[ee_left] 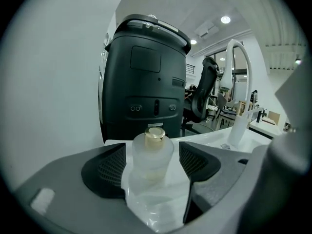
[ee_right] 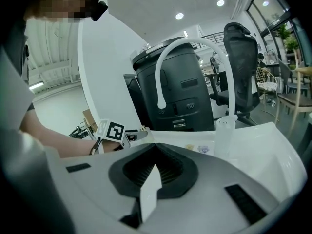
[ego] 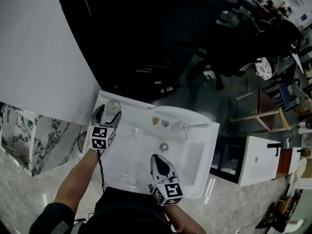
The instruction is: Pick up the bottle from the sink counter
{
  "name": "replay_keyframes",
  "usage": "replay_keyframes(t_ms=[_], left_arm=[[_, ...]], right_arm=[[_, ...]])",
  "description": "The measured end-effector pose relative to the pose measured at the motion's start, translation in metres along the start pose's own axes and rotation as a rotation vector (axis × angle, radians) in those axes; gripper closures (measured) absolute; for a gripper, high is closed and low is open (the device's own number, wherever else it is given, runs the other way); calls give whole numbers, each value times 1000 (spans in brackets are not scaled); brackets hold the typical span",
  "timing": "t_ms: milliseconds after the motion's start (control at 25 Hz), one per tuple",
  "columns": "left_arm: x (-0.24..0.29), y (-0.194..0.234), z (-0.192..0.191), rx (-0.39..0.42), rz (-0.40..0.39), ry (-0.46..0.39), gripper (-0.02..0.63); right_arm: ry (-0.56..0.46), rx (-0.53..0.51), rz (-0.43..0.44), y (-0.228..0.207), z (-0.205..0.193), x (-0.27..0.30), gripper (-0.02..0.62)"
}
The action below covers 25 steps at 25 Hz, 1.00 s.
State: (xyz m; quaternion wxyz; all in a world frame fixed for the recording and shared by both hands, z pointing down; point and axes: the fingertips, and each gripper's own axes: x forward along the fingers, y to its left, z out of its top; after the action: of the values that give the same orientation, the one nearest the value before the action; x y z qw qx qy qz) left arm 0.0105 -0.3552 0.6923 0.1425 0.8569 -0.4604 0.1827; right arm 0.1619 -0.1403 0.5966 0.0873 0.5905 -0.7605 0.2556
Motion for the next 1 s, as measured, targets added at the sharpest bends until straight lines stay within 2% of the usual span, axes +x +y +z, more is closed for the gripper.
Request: replay_keyframes(t_ms=[160, 520, 1000], left_arm=[[19, 0, -3, 18, -3, 15, 252], [43, 3, -3, 36, 3, 37, 253], [24, -1, -6, 20, -16, 63, 264]], right_arm=[[3, 6, 3, -1, 0, 3, 591], [14, 12, 18, 4, -2, 6, 591], [14, -1, 45, 11, 0, 3, 591]])
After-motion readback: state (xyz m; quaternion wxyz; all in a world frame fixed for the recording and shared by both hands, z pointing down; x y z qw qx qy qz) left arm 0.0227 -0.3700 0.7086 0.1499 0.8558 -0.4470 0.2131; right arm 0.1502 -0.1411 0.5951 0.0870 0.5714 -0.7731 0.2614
